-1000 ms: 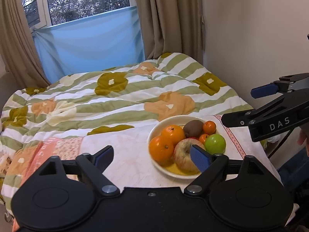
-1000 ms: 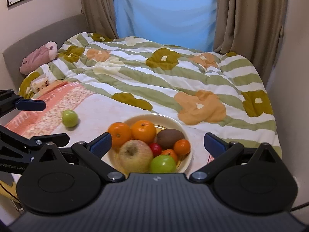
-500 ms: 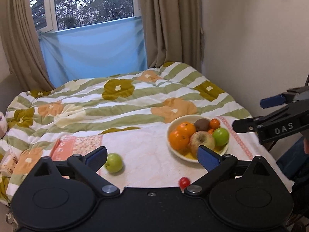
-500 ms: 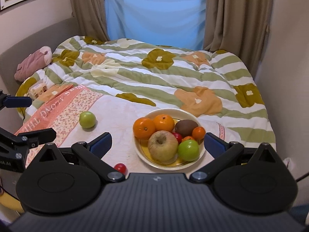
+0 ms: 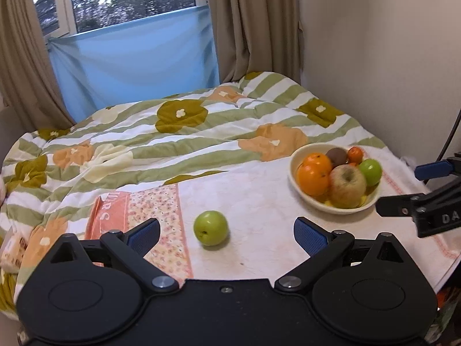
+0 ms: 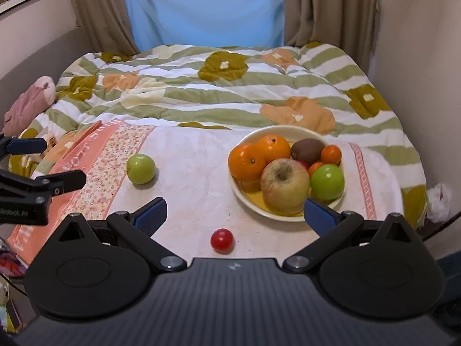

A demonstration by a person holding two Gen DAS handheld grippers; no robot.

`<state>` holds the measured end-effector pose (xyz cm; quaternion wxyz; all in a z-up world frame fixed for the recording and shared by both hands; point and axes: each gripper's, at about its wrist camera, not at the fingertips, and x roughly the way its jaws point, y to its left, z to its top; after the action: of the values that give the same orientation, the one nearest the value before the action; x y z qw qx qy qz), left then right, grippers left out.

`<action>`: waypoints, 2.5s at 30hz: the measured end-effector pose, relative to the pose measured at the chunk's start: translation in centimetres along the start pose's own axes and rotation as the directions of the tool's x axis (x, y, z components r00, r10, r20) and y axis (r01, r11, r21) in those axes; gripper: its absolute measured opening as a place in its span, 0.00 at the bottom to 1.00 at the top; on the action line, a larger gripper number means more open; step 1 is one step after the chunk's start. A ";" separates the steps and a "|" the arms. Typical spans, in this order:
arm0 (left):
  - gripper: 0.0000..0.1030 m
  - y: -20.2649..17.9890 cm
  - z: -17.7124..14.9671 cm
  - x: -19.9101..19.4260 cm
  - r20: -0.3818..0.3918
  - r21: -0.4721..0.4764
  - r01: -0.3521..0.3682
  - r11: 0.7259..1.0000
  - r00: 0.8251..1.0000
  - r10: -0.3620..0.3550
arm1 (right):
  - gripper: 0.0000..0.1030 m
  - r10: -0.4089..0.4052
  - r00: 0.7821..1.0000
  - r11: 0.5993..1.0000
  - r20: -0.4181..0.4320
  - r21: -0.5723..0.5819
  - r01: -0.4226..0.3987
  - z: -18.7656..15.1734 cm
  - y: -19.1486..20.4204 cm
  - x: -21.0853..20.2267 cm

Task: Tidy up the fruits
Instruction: 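Move both tools back toward the last green apple and red cherry tomato, then grasp the green apple with the left tool while the right tool grasps the red cherry tomato, then carry the green apple in the left tool while the right tool carries the tomato over the bowl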

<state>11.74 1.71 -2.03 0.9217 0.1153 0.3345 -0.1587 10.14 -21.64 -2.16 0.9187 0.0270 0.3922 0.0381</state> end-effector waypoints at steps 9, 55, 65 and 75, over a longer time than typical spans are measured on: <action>0.95 3.3 -0.7 7.3 -0.032 0.100 0.078 0.992 0.997 -0.076 | 1.00 -0.073 0.997 0.991 -0.034 0.109 0.076 -1.5 2.6 4.8; 0.57 3.8 -3.8 16.8 -0.151 0.255 0.208 0.944 0.973 -0.174 | 0.45 -0.197 0.966 0.956 -0.165 0.187 0.227 -5.7 4.1 14.1; 0.57 3.6 -3.6 15.5 -0.118 0.238 0.203 0.950 0.977 -0.179 | 0.44 -0.193 0.971 0.958 -0.141 0.184 0.218 -5.5 3.7 12.9; 0.57 1.3 -1.4 12.2 -0.062 0.230 0.202 0.952 0.979 -0.193 | 0.44 -0.185 0.980 0.963 -0.079 0.185 0.197 -3.9 2.1 9.4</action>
<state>20.29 0.78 -10.96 0.8745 0.1924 0.3410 -0.2863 13.67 -18.61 -11.49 0.8988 0.0763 0.4228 -0.0877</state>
